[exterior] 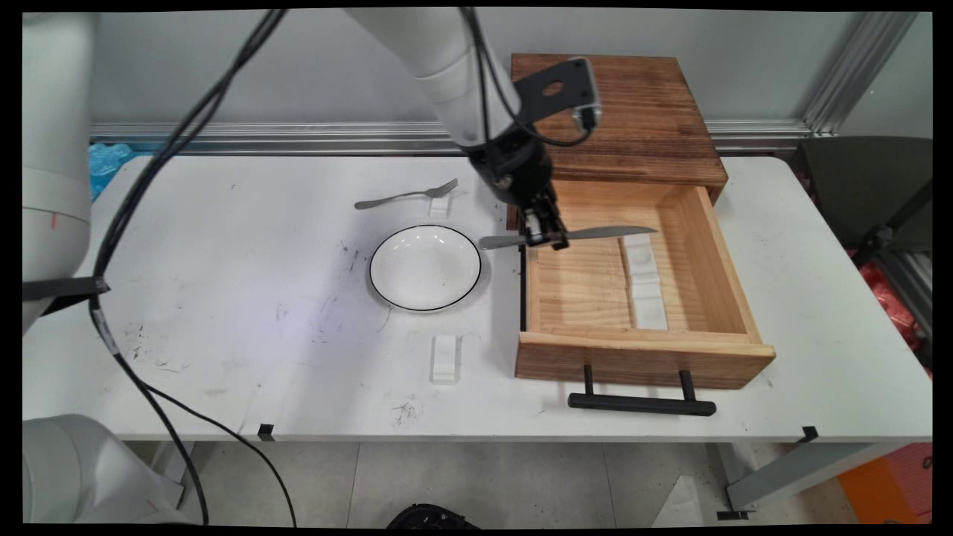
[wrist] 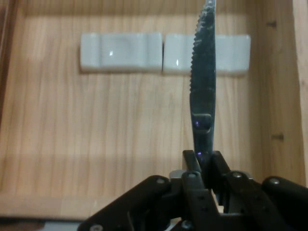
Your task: Place the picked object into the drawer
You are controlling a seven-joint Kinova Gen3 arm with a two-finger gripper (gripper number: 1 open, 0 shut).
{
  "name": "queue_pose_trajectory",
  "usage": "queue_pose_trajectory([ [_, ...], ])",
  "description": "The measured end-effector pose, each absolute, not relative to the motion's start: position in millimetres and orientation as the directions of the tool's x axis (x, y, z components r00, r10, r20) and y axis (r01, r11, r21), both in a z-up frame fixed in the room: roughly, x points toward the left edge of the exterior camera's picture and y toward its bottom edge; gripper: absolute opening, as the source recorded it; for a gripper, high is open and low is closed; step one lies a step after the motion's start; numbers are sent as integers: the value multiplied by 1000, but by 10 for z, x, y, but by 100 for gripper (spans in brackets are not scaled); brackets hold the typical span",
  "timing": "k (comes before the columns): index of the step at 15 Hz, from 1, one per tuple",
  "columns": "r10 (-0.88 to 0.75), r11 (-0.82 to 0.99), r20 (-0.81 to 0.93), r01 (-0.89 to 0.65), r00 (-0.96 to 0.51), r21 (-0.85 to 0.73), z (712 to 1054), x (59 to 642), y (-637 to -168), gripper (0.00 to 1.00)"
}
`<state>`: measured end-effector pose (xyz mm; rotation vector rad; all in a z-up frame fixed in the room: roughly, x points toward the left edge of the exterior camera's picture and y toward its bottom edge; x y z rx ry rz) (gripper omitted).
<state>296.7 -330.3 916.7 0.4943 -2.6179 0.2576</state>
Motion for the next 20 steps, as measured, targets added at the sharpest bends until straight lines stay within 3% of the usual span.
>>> queue_pose_trajectory([
  [20,-313,921,509,-386,-802,-43,8593,1999,-3663,0],
])
